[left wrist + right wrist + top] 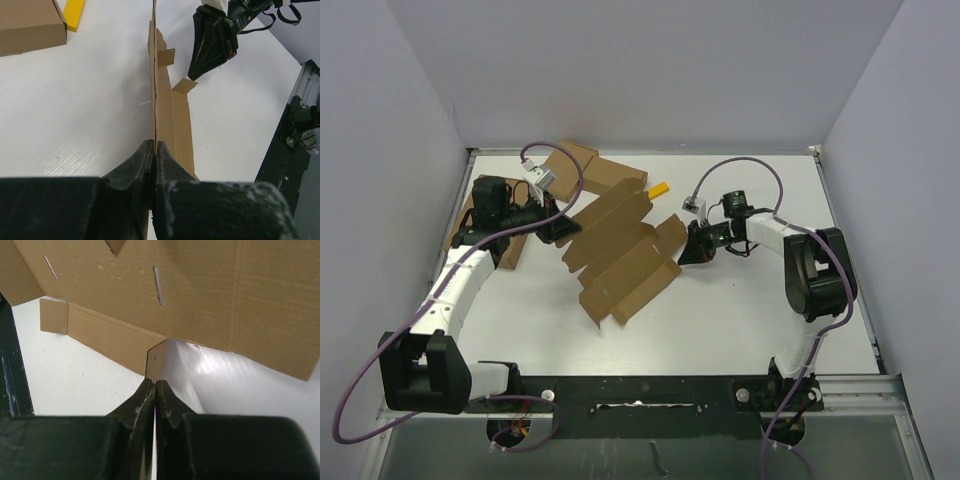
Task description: Fold the paper box
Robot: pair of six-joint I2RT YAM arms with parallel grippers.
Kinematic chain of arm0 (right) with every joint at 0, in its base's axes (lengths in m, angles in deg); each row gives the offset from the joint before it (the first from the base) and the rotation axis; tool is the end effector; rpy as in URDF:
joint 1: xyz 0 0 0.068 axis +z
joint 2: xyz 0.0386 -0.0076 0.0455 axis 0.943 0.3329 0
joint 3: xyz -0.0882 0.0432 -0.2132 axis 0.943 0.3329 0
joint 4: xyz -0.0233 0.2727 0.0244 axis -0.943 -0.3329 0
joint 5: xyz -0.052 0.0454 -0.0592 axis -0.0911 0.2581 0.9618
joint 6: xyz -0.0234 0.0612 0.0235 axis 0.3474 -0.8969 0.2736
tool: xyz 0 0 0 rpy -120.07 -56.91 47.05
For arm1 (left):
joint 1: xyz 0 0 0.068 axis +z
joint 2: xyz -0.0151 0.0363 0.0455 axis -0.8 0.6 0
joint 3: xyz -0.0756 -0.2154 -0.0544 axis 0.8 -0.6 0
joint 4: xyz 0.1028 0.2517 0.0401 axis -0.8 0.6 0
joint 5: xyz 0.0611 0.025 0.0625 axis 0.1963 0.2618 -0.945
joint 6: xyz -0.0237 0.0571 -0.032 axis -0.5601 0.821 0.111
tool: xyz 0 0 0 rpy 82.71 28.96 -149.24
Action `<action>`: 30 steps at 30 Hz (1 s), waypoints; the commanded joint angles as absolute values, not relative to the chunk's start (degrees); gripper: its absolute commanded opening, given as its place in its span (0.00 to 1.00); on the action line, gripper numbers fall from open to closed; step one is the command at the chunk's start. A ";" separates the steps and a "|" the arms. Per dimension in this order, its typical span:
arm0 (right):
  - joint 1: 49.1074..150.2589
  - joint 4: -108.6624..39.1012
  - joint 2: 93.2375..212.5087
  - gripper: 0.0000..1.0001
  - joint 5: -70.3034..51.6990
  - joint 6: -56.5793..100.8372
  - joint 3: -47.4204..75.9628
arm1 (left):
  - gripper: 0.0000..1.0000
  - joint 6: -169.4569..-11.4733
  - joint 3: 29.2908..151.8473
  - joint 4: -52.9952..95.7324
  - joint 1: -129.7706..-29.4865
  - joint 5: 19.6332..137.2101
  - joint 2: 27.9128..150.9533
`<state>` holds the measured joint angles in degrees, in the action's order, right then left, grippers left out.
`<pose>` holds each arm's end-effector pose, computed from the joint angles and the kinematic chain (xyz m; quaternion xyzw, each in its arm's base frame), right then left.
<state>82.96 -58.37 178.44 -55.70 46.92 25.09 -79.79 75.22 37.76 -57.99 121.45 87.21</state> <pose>0.3427 0.1222 0.1023 -0.3194 0.8163 0.4348 0.2065 0.3099 -0.0707 0.2571 0.2412 0.7754 -0.3980 0.4268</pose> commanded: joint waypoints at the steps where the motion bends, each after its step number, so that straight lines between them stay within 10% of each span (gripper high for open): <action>1: 84.85 -59.37 178.78 0.00 -58.31 48.64 22.53 | 0.00 -80.48 75.36 34.22 -57.70 123.14 87.21; 30: 89.88 -61.75 186.65 0.00 -56.17 47.07 18.44 | 0.00 -82.30 75.09 32.89 -58.22 124.82 88.89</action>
